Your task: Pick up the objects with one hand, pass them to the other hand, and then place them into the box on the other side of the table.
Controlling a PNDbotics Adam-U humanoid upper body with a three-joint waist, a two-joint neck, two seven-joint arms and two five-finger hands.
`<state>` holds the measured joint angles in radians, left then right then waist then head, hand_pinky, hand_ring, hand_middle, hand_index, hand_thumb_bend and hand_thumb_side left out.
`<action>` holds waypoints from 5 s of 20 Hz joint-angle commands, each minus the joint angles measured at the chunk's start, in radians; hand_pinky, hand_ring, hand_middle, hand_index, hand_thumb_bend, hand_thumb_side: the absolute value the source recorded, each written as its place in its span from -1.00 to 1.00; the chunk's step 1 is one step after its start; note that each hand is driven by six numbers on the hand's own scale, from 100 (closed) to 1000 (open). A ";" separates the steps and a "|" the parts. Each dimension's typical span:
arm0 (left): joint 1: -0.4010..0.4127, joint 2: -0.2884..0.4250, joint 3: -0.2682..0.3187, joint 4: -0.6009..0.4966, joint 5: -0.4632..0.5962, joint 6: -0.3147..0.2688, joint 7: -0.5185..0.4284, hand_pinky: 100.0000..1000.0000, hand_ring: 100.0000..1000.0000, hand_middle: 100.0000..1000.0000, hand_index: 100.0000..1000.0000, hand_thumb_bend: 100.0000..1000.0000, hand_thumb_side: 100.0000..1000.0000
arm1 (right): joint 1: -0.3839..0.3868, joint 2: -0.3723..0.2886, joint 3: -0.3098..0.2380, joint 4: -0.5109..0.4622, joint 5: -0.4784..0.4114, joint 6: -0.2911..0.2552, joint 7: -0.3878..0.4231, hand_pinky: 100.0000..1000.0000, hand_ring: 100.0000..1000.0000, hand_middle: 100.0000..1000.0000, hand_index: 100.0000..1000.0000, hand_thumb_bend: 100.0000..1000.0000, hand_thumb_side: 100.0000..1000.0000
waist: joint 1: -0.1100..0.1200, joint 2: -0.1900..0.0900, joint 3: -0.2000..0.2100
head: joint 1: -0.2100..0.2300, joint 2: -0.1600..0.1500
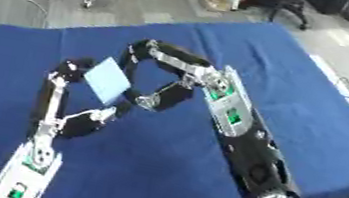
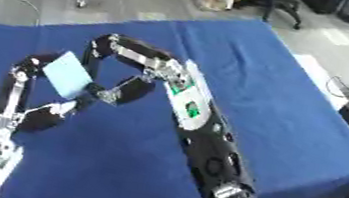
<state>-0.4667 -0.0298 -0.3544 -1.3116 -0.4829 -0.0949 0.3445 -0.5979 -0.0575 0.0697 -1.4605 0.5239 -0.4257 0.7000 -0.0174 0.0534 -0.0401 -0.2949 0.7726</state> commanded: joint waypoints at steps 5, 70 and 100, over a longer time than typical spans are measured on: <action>-0.011 -0.012 0.002 -0.007 0.014 -0.008 0.006 0.50 0.35 0.36 0.56 0.75 -0.01 | -0.015 0.000 -0.005 -0.006 0.018 0.000 0.000 0.56 0.55 0.25 -0.22 -1.00 -1.00 | -0.013 -0.029 0.001 | -0.007 -0.003; -0.003 0.054 0.092 -0.099 0.023 0.001 0.249 0.09 -0.53 -0.68 -0.34 -1.00 -0.73 | 0.031 -0.086 -0.150 -0.450 0.000 0.119 -0.099 0.66 0.65 0.49 0.73 -0.82 -0.47 | 0.000 -0.033 -0.013 | -0.022 -0.003; 0.086 0.912 0.376 0.035 -0.363 0.372 -0.316 0.25 -0.32 -0.52 -0.15 -1.00 -0.82 | 0.223 -0.106 -0.221 -0.396 0.088 0.182 -0.021 0.64 0.65 0.45 0.68 -1.00 -0.28 | 0.117 -0.052 -0.016 | 0.485 -0.003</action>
<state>-0.3627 0.8293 0.0020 -1.3061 -0.8103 0.2777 0.0554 -0.3645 -0.1471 -0.1465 -1.8485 0.6078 -0.2421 0.6759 0.0889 0.0268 -0.0555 0.2003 0.7724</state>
